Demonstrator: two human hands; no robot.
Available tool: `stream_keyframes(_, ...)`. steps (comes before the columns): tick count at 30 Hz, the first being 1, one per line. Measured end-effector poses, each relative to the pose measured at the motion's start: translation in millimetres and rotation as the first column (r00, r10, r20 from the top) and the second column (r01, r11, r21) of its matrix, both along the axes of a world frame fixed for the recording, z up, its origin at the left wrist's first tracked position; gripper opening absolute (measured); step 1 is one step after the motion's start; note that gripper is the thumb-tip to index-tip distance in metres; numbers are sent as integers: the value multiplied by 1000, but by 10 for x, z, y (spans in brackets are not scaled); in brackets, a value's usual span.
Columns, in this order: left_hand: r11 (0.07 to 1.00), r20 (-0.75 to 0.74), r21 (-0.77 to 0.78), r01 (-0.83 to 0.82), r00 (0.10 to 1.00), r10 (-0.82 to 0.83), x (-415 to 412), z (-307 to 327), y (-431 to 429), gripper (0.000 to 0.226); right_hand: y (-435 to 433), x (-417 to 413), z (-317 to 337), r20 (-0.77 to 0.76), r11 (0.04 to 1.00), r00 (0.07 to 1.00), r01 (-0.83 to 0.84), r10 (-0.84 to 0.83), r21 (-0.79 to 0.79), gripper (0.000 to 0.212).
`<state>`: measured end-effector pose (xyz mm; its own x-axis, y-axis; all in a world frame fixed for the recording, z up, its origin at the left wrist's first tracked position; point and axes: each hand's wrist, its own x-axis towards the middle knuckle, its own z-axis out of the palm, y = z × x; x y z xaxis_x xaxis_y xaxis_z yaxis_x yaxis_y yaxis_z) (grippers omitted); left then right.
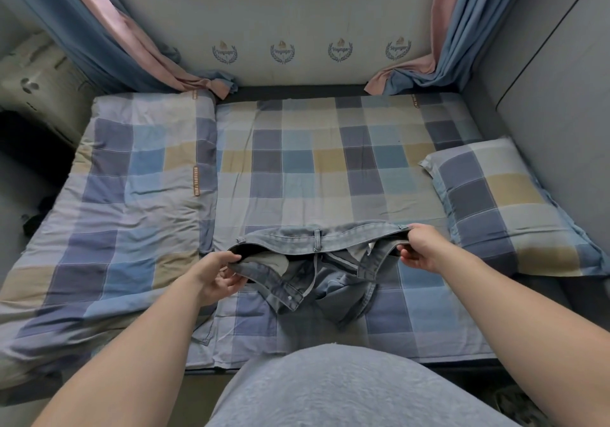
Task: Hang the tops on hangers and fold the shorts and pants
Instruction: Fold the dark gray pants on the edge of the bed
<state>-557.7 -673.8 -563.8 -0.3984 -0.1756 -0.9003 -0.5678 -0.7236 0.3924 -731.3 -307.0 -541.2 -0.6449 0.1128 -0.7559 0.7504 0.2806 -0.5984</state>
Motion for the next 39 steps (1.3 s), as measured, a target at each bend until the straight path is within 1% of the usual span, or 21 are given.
stream_keyframes(2, 995, 18, -87, 50, 999, -49, -21, -5, 26, 8, 6, -8, -9, -22, 1000, 1000, 5, -4, 19, 31)
stream_keyframes(4, 933, 83, -332, 138, 990, -117, -41, -56, 36, 16, 34, -34, -23, -59, 998, 998, 19, -15, 55, 34)
stream_keyframes(6, 758, 199, -608, 237, 969, -144, -20, -102, 2, 25, 93, -68, -37, -116, 994, 993, 46, -34, 104, 40)
stream_keyframes(7, 617, 286, -716, 327, 943, -168, 5, -124, -36, 25, 127, -83, -49, -142, 990, 989, 63, -45, 126, 43)
stream_keyframes(9, 347, 458, -792, 502, 865, -204, 75, -159, -107, 22, 177, -93, -75, -183, 982, 981, 97, -67, 162, 47)
stream_keyframes(11, 256, 497, -808, 531, 847, -188, 128, -218, -141, 23, 192, -79, -98, -220, 975, 973, 116, -72, 190, 48)
stream_keyframes(13, 251, 491, -816, 521, 853, -177, 151, -272, -144, 26, 190, -64, -117, -249, 971, 965, 133, -81, 201, 46)
stream_keyframes(15, 306, 475, -812, 498, 867, -149, 160, -312, -141, 27, 192, -52, -126, -258, 970, 962, 144, -91, 198, 45)
stream_keyframes(17, 416, 426, -798, 436, 896, -122, 147, -320, -124, 28, 199, -44, -124, -253, 978, 964, 125, -81, 164, 46)
stream_keyframes(19, 581, 280, -764, 281, 955, -94, 112, -307, -88, 30, 190, -27, -103, -234, 995, 972, 57, -36, 84, 45)
stream_keyframes(21, 680, 107, -722, 126, 992, -70, 64, -271, -63, 31, 170, -17, -72, -218, 1000, 976, 12, -13, -7, 38)
stream_keyframes(24, 761, -74, -647, -33, 997, -19, 19, -216, -51, 37, 174, -36, -44, -263, 996, 965, -33, 11, -77, 29)
stream_keyframes(26, 764, -112, -642, -68, 994, -5, -9, -210, -88, 37, 196, -41, -31, -340, 989, 929, -148, 145, 18, 26)
stream_keyframes(28, 661, -79, -750, 27, 988, -129, -9, -186, -118, 31, 231, -27, -25, -402, 940, 853, -267, 332, 210, 26)
stream_keyframes(29, 534, -2, -834, 140, 966, -257, 2, -160, -123, 25, 249, -14, -21, -399, 891, 811, -303, 427, 339, 24)
stream_keyframes(31, 175, 241, -912, 372, 828, -505, 35, -126, -94, 29, 269, 18, -20, -375, 783, 750, -296, 545, 547, 15)
stream_keyframes(32, 32, 334, -905, 425, 755, -564, 60, -146, -69, 35, 270, 36, -24, -382, 761, 736, -271, 558, 590, 12)
stream_keyframes(33, -58, 394, -892, 448, 712, -581, 92, -172, -46, 37, 270, 51, -26, -393, 753, 731, -247, 558, 610, 10)
stream_keyframes(34, -113, 427, -886, 449, 701, -571, 127, -196, -23, 34, 271, 64, -30, -398, 746, 728, -229, 558, 626, 8)
stream_keyframes(36, -156, 461, -879, 451, 720, -519, 197, -229, -18, 23, 296, 72, -45, -378, 705, 721, -213, 580, 676, 9)
stream_keyframes(39, -104, 421, -900, 424, 780, -463, 245, -223, -15, 16, 326, 75, -44, -378, 660, 706, -169, 600, 732, 10)
